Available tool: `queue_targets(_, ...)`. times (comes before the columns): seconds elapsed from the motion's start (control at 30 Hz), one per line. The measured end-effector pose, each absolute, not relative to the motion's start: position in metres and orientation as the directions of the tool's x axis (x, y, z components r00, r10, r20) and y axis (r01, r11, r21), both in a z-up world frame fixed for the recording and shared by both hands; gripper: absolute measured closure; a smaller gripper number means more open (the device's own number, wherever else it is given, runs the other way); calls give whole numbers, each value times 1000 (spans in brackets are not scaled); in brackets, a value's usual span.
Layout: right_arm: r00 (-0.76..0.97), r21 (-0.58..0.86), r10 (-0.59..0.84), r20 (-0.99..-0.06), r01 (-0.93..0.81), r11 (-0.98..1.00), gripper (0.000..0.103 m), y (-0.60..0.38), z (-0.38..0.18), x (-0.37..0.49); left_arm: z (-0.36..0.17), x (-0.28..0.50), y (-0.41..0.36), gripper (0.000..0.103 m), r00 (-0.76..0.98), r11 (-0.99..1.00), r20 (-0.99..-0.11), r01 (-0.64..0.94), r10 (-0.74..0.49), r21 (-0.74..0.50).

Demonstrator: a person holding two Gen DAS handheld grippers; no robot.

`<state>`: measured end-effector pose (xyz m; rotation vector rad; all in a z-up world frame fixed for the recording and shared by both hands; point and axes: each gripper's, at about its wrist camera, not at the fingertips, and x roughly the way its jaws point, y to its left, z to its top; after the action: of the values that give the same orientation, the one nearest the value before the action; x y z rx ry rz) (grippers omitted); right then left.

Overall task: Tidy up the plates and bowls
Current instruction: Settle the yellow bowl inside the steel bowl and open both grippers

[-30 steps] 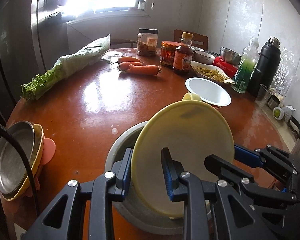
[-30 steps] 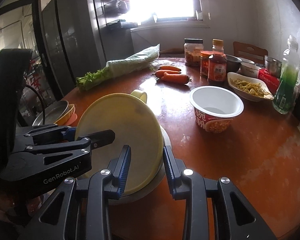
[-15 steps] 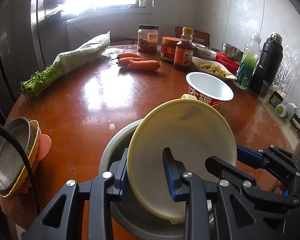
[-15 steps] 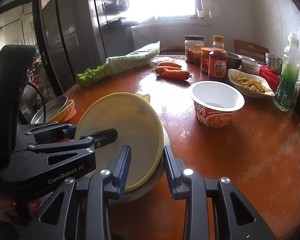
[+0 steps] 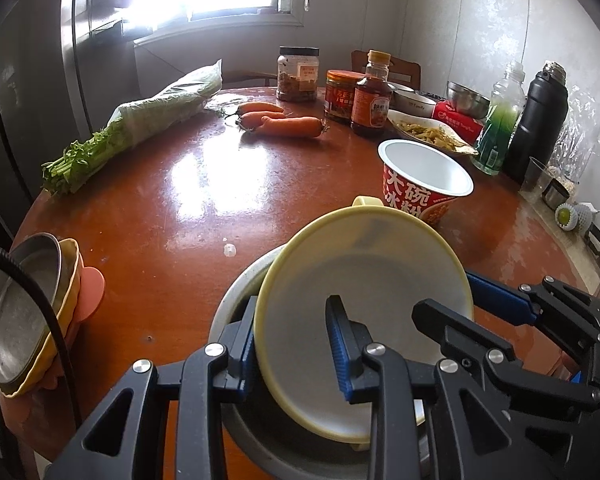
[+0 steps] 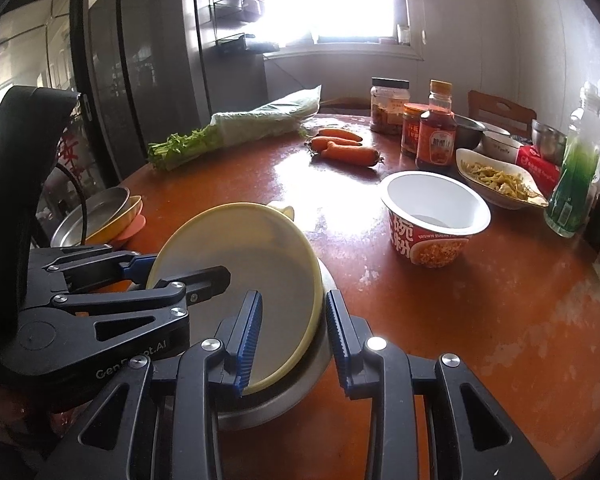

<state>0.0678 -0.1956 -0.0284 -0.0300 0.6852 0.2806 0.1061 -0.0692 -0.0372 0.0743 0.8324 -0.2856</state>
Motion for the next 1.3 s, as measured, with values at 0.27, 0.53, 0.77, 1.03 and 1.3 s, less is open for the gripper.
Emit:
queue_targets(0.27,738,69,244,-629,-260,963,69,-195,-28,69,-35,104,-68,67,645,959,-731,280,-224,-47)
queue_targets(0.53,734,88,256,-629,-260,962,69,-200,-29,71,-34,103,-67,64,644,956,-728,286,-237,-58)
queue_targets(0.77,729,116,272,-628,-259,959,69,-203,-28,72,-26,96,-61,56,665,957,-705,283,-247,-68)
queue_targets(1.03,730,129,272,-627,-248,960,69,-204,-28,74,-22,98,-52,42,689,964,-687,255,-232,-69)
queue_targets(1.3,724,150,276,-632,-236,960,63,-208,-29,77,-11,96,-56,37,716,959,-652,275,-248,-63)
